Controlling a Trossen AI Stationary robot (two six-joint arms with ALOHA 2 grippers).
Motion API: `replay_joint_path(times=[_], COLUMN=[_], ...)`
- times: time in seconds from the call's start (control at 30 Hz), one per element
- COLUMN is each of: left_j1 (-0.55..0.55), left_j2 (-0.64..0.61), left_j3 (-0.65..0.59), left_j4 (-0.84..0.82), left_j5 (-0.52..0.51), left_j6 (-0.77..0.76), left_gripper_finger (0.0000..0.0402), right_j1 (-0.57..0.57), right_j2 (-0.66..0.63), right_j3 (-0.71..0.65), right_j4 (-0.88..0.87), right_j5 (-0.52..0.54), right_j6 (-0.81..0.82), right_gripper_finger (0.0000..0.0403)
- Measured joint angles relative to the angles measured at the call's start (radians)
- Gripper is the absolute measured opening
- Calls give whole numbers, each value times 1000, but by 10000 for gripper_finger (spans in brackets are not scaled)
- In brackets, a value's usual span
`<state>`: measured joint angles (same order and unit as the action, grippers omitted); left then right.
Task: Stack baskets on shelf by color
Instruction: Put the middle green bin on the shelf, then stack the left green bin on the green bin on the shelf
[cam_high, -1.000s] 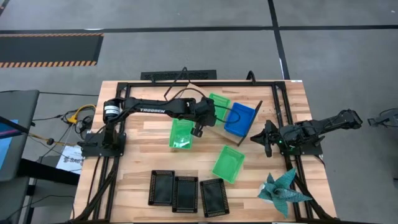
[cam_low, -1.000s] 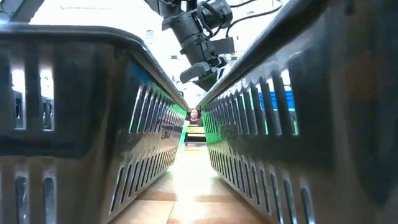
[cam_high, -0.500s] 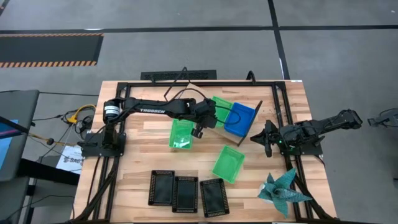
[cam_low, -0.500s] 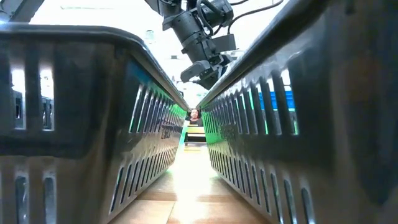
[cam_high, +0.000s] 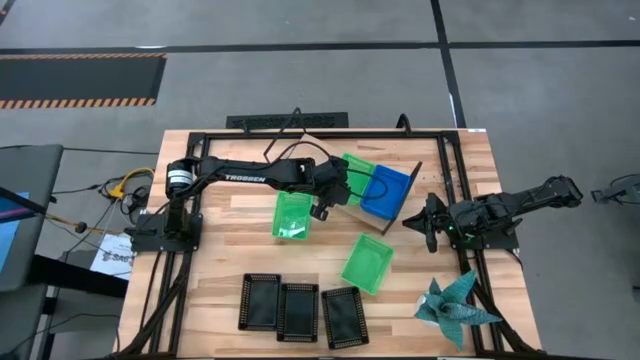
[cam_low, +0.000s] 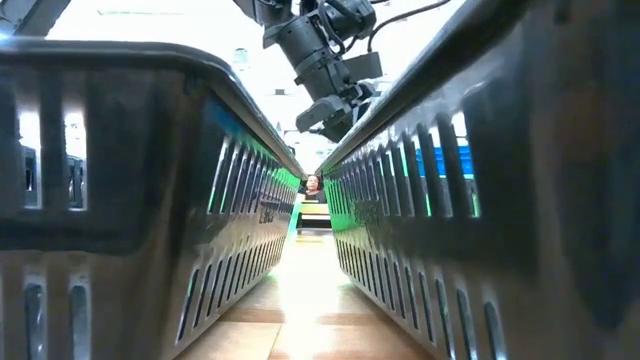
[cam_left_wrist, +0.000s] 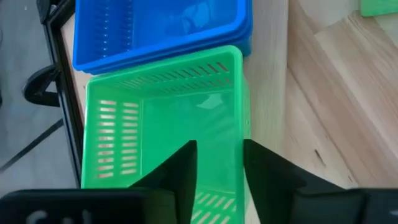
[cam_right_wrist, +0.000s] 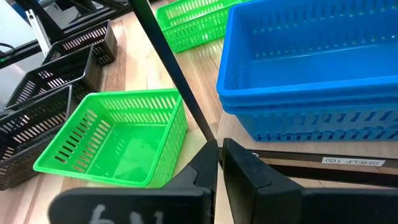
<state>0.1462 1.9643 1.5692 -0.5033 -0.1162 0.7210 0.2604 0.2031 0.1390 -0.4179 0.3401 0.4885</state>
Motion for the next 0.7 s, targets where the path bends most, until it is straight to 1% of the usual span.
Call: replay_joint_path(times=[0.13,0.23,0.33,0.37,0.43,0.53,0.6,0.7], left_j1=[-19,-53,-90,-102,-126,-167,-208,-262], left_j2=[-22,-53,-95,-111,-144,-183,-194,-201], left_j3=[6,29,38,39,40,-3,-52,-141], left_j4=[-28,-128,-263,-304,-385,-469,-472,-431], left_j5=[-12,-41,-107,-125,-126,-82,-72,-82], left_j6=[-44,-86,-137,-168,-270,-417,-471,-509], left_gripper_finger=[159,187,206,210,214,213,210,208], right_j1=[0,1,1,1,1,1,1,1], right_j2=[0,0,0,0,0,0,0,0], right_j3=[0,0,0,0,0,0,0,0], right_j4=[0,0,0,0,0,0,0,0], right_j5=[0,0,0,-1,0,-1,-1,-1], right_j6=[0,-1,-3,-3,-3,-2,-2,-2], right_gripper_finger=[50,50,50,50,50,50,50,50])
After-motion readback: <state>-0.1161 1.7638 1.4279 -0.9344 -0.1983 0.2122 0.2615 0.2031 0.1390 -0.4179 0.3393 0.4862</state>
